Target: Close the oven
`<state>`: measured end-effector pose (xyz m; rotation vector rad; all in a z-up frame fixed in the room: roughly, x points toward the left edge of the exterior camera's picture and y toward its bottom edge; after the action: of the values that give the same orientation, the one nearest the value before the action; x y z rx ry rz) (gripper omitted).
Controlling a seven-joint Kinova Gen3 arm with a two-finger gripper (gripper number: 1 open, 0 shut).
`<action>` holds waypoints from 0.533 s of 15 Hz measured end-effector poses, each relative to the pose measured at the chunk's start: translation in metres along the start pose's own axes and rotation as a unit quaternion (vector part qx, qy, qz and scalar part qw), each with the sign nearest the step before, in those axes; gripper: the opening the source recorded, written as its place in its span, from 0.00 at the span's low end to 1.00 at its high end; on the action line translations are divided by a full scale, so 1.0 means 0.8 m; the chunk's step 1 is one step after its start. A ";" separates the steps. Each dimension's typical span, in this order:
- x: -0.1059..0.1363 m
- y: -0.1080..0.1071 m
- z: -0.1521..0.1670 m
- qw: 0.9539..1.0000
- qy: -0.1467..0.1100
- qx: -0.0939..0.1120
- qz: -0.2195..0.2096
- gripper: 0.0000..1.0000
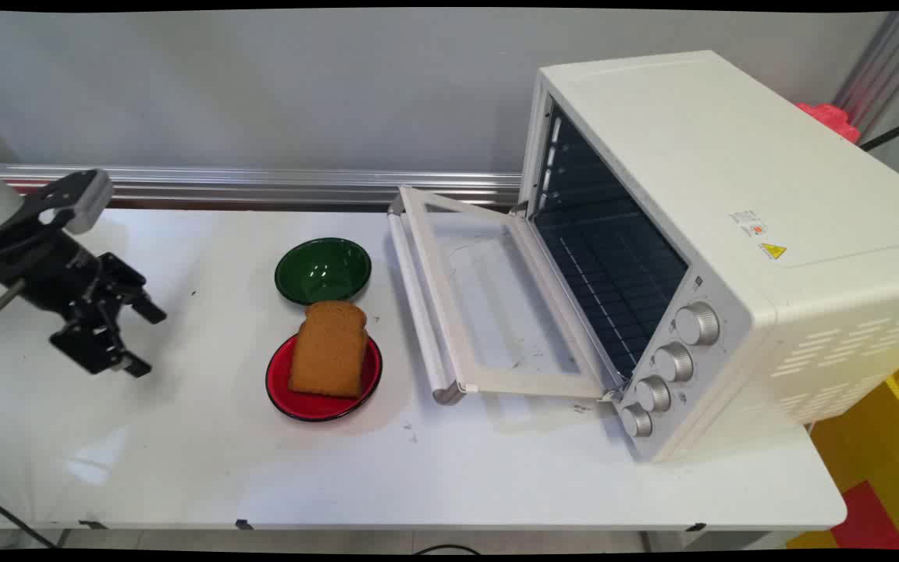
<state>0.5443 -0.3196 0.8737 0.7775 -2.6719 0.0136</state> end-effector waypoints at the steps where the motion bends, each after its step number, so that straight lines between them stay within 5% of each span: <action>1: 0.005 -0.002 0.000 1.000 0.011 0.000 -0.007 1.00; 8: 0.059 -0.010 0.006 0.993 0.110 -0.017 -0.050 1.00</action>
<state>0.5101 -0.3513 0.8845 0.8472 -2.4177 0.0261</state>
